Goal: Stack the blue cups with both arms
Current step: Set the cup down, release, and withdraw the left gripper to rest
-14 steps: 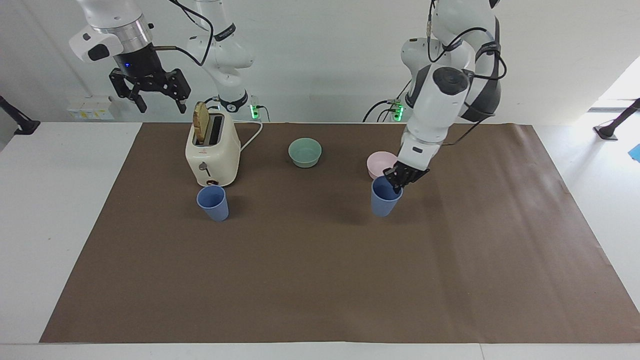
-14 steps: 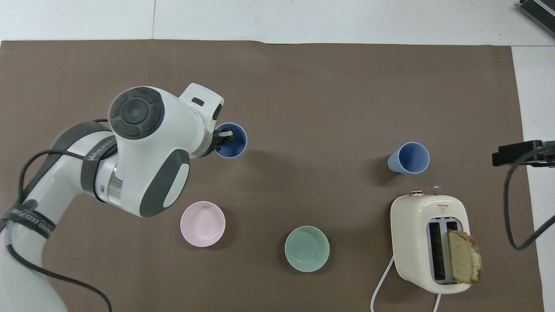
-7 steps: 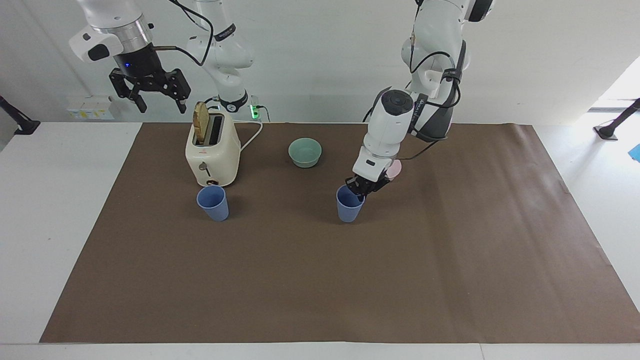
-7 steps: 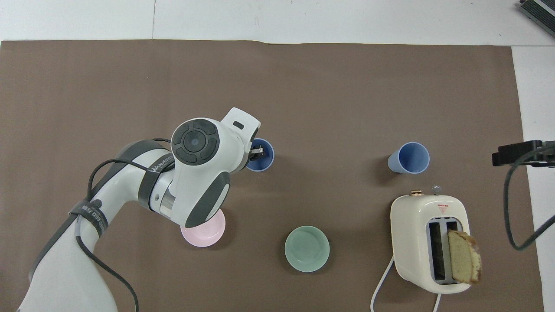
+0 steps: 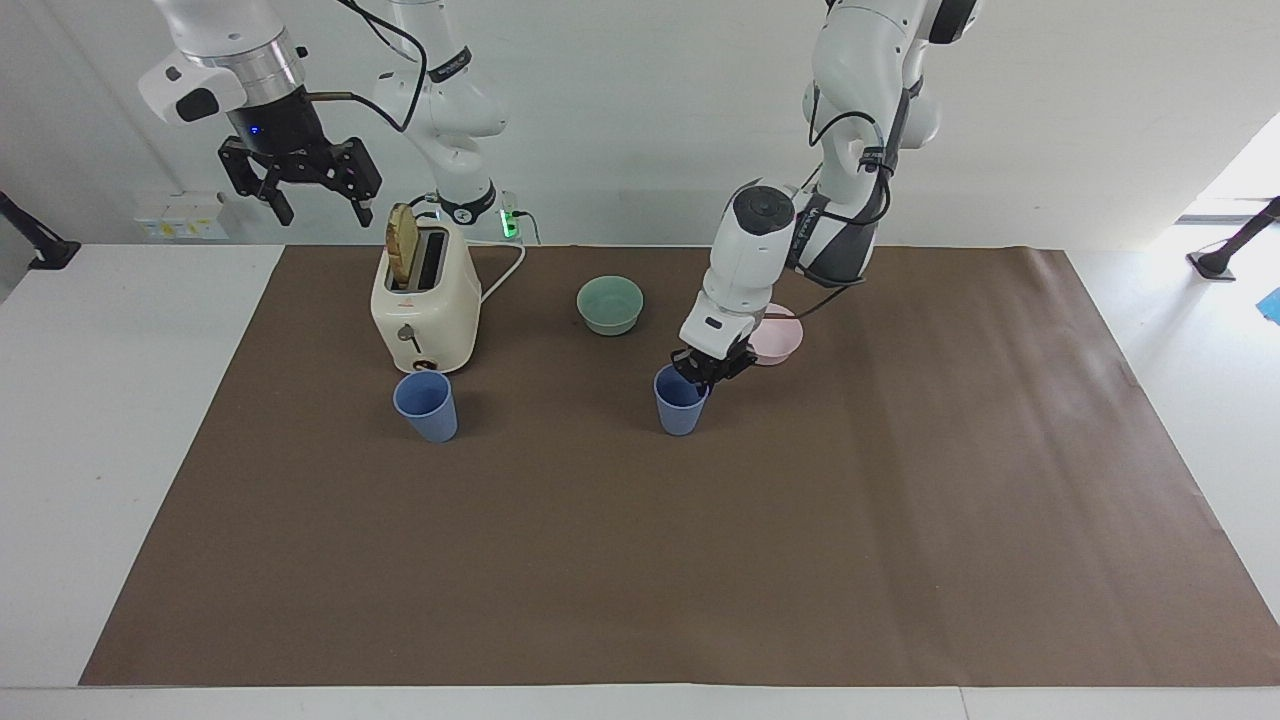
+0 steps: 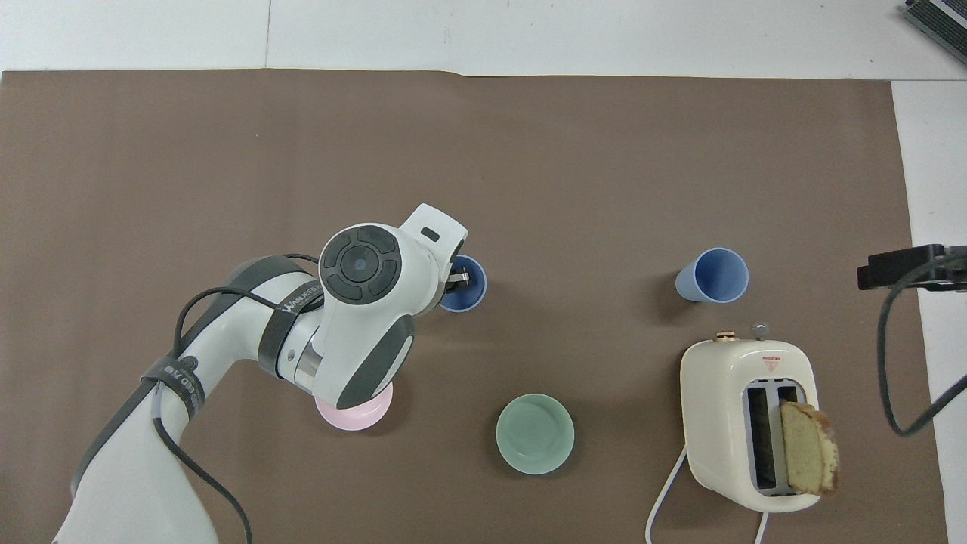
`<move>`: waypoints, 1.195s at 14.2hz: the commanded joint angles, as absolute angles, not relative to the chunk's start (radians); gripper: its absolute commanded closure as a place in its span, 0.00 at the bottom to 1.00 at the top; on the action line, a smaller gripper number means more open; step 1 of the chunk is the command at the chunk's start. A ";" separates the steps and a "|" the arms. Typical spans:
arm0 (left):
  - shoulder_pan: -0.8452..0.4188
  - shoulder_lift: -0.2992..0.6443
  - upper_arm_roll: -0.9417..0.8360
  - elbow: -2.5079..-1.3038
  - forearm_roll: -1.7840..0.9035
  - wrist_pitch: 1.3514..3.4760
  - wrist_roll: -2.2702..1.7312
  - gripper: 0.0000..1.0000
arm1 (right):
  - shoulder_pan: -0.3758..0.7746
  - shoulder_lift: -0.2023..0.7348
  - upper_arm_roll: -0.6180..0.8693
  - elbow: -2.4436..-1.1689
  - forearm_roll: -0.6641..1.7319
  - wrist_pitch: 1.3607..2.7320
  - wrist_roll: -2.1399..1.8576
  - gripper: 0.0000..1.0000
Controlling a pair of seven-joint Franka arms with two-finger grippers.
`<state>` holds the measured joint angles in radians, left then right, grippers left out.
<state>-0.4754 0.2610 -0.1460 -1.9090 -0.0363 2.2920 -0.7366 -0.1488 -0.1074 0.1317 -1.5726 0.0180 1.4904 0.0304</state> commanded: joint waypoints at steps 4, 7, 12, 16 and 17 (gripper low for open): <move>-0.433 0.219 -0.112 -1.872 -0.015 2.244 -0.747 0.00 | -0.152 -0.132 0.135 -1.630 0.035 1.526 0.026 0.00; -0.352 0.164 -0.114 -1.870 0.011 2.203 -0.701 0.00 | -0.152 -0.123 0.135 -1.721 0.035 1.653 0.025 0.00; -0.177 0.046 -0.115 -1.881 0.011 2.025 -0.409 0.00 | -0.153 -0.026 0.135 -1.804 0.035 1.761 0.021 0.00; -0.074 -0.006 -0.114 -1.876 0.008 1.951 -0.217 0.00 | -0.152 0.079 0.135 -1.896 0.034 1.935 0.031 0.00; -0.058 -0.014 -0.110 -1.870 0.002 1.933 -0.171 0.00 | -0.152 0.096 0.135 -1.904 0.031 1.980 0.029 0.00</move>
